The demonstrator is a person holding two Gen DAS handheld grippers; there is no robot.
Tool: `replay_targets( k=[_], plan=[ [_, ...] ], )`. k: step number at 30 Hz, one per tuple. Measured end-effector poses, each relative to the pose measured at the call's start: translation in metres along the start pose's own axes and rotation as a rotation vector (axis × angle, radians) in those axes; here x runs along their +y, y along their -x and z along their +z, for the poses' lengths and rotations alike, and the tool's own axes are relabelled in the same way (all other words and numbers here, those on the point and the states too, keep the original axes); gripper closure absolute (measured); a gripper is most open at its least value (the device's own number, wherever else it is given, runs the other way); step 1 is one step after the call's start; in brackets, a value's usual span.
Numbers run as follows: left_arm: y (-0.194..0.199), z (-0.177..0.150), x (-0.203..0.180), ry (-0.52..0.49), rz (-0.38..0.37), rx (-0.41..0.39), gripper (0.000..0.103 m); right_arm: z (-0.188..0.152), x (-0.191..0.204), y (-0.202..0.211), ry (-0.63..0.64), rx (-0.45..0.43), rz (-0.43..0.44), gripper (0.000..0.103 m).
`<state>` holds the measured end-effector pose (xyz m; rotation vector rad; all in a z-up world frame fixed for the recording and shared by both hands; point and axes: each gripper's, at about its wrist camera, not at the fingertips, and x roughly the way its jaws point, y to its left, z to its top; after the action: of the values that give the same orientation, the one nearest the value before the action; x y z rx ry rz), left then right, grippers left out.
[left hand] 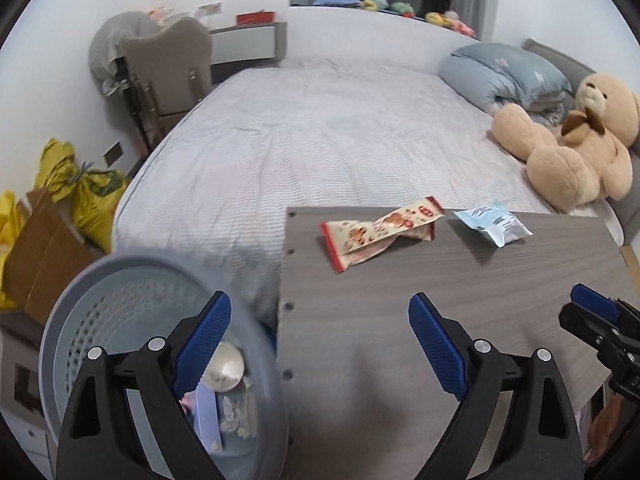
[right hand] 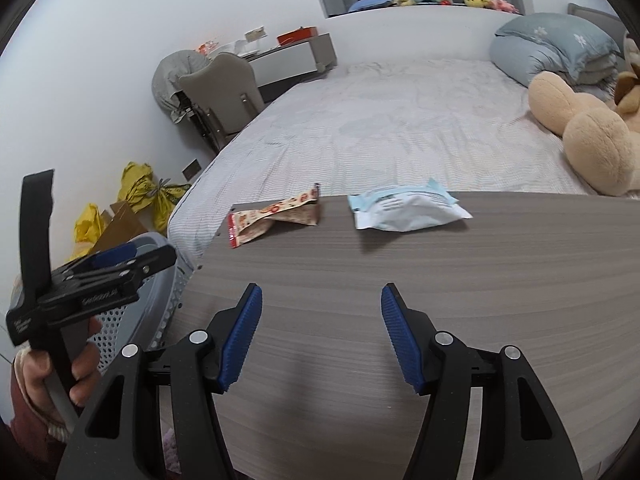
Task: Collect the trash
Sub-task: 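Move both tools back over the table, then close the left gripper on the red-white snack wrapper and lift it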
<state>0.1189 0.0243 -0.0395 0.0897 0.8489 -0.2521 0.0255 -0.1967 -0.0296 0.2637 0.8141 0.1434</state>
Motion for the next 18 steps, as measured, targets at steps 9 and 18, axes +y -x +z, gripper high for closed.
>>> replay_targets(
  k=[9,18],
  plan=[
    [-0.068,0.041,-0.026,-0.164,-0.05,0.108,0.014,0.005,-0.04,0.004,-0.084,-0.014,-0.006,0.043],
    [-0.108,0.052,-0.041,-0.257,-0.059,0.191,0.014,0.007,-0.061,0.002,-0.132,-0.023,0.002,0.043]
  ],
)
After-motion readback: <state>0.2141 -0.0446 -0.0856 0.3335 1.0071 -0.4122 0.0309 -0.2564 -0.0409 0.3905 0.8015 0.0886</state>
